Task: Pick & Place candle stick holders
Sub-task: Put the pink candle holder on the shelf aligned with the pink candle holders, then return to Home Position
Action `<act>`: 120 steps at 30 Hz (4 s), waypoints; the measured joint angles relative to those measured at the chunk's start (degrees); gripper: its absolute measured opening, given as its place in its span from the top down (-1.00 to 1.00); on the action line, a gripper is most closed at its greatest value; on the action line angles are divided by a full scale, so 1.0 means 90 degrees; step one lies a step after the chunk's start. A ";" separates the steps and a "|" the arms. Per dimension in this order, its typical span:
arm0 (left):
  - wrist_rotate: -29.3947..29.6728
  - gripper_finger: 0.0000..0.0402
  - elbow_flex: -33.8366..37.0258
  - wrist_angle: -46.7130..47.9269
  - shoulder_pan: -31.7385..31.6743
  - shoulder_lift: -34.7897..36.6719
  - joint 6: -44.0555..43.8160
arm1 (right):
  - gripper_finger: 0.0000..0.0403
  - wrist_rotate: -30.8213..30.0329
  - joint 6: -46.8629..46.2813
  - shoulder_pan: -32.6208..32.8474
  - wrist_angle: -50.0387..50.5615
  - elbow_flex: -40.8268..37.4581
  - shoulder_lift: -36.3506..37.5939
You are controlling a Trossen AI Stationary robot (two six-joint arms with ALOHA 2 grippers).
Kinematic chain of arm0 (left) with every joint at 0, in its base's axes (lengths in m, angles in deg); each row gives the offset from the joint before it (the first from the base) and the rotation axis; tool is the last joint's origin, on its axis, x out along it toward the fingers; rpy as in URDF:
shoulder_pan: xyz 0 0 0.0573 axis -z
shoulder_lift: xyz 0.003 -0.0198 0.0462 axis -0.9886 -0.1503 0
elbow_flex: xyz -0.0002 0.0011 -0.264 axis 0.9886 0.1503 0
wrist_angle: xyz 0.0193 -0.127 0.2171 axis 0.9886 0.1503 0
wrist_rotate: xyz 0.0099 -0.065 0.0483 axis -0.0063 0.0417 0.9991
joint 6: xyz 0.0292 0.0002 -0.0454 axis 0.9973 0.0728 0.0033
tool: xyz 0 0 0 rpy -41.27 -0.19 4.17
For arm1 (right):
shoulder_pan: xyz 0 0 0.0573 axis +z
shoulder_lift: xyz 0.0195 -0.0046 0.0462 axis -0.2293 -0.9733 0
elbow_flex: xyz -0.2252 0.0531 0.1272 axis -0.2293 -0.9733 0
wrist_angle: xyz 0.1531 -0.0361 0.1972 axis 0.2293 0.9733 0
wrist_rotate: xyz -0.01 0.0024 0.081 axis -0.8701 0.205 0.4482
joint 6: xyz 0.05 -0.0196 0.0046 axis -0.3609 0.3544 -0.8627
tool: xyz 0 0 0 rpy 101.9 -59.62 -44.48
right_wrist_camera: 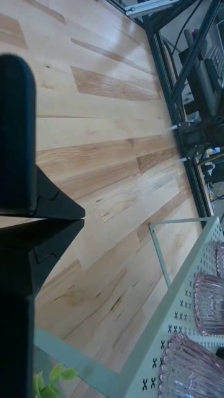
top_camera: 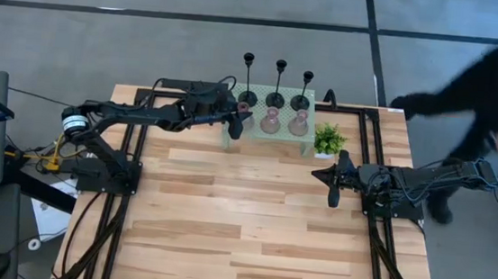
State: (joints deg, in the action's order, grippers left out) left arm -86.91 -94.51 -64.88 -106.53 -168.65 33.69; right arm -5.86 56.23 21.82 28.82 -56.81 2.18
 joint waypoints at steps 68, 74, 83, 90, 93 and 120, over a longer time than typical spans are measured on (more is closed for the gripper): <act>-0.0057 -0.21 0.0008 -0.2306 0.0004 -0.0061 -0.0293 | 1.00 0.0000 0.0000 0.0000 0.0165 0.0000 0.0000; -0.0567 -0.17 0.0010 -0.2306 0.0014 0.0090 -0.0293 | 1.00 0.0000 0.0000 0.0000 0.0239 0.0000 0.0000; -0.2034 0.24 0.0336 -0.2080 0.0014 0.0768 -0.0160 | 1.00 0.0000 0.0000 0.0000 0.0251 0.0000 0.0000; -0.2043 0.74 0.1336 -0.1611 0.0014 0.1862 -0.0079 | 1.00 0.0000 0.0000 0.0000 0.0250 0.0000 0.0000; -0.2045 0.93 0.1812 -0.1584 0.0014 0.2354 -0.0109 | 1.00 0.0000 -0.0001 -0.0001 0.0248 0.0000 0.0000; -0.2604 0.91 0.2793 -0.1340 0.0014 0.3728 -0.1172 | 1.00 0.0002 0.0479 0.0000 0.0206 0.0000 0.0000</act>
State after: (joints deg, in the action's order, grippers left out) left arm -110.35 -69.37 -76.93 -106.41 -135.10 23.14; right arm -5.84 60.54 21.81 30.67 -56.81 2.18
